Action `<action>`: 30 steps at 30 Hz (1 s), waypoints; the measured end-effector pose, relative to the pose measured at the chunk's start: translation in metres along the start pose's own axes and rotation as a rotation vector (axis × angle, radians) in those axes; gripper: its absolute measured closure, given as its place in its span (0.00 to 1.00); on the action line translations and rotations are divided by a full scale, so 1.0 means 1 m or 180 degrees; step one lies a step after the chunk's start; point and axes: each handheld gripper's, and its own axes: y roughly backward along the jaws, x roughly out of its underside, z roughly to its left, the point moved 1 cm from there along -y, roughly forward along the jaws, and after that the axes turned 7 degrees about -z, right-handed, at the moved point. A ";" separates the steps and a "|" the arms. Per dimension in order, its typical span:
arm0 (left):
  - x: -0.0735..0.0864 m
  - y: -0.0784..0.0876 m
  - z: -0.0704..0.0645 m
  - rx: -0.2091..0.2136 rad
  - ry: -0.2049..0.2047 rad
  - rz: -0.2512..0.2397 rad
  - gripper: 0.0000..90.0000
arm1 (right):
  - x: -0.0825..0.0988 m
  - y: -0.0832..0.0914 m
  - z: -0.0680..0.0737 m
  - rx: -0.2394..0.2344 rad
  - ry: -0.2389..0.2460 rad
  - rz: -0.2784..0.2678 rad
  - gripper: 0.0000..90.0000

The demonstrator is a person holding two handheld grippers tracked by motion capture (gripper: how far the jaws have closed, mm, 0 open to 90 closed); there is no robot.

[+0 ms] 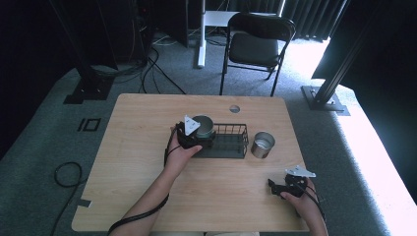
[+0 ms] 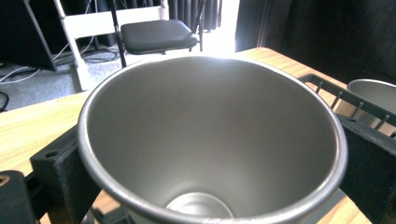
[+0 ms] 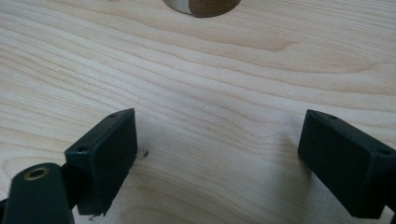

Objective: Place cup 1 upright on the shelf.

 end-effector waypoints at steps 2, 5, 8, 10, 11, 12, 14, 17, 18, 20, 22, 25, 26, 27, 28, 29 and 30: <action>0.000 0.003 0.001 0.0018 0.0030 -0.0009 0.03 | 0.000 0.000 0.000 0.0000 0.0000 0.0000 0.13; -0.001 0.007 0.003 0.0021 0.0046 -0.0015 0.03 | 0.000 0.000 0.000 0.0000 -0.0001 0.0000 0.13; -0.001 0.011 0.005 0.0035 0.0027 0.0015 0.03 | 0.000 0.000 0.000 0.0000 0.0000 0.0000 0.13; 0.001 0.013 0.006 0.0023 0.0020 0.0025 0.03 | 0.000 0.000 0.000 0.0000 0.0001 0.0000 0.13; 0.002 0.014 0.006 0.0035 0.0024 0.0033 0.03 | 0.000 0.000 0.000 0.0000 -0.0001 0.0001 0.13; 0.002 0.016 0.007 0.0032 0.0033 0.0042 0.03 | 0.000 0.000 0.000 -0.0001 0.0000 0.0000 0.13; 0.004 0.018 0.009 0.0030 0.0041 0.0054 0.03 | 0.000 0.000 0.000 0.0000 0.0000 0.0000 0.13; 0.005 0.024 0.011 0.0024 0.0041 0.0058 0.03 | 0.000 0.000 0.000 0.0000 0.0001 0.0000 0.13; 0.005 0.026 0.013 0.0022 0.0039 0.0061 0.03 | 0.000 0.000 0.000 0.0000 0.0001 0.0000 0.13; 0.006 0.030 0.015 0.0029 0.0038 0.0062 0.03 | 0.000 0.000 0.000 -0.0001 0.0003 -0.0001 0.13; 0.007 0.034 0.017 0.0048 0.0052 0.0075 0.03 | 0.000 0.000 0.000 0.0000 0.0001 0.0000 0.13; 0.009 0.041 0.020 0.0072 0.0036 0.0108 0.03 | 0.000 0.000 0.000 -0.0001 0.0000 0.0000 0.13; 0.010 0.044 0.020 0.0092 0.0026 0.0126 0.03 | 0.000 0.000 0.000 0.0000 0.0000 0.0000 0.13; 0.011 0.046 0.021 0.0097 0.0017 0.0150 0.03 | 0.000 0.000 0.000 0.0000 -0.0002 0.0001 0.13; 0.011 0.046 0.021 0.0097 0.0017 0.0150 0.03 | 0.000 0.000 0.000 0.0000 -0.0002 0.0001 0.13; 0.012 0.049 0.023 0.0095 -0.0014 0.0176 0.03 | 0.000 0.000 0.000 0.0000 -0.0001 0.0000 0.13; 0.013 0.051 0.024 0.0091 -0.0001 0.0187 0.03 | 0.000 0.000 0.000 0.0000 -0.0002 0.0001 0.13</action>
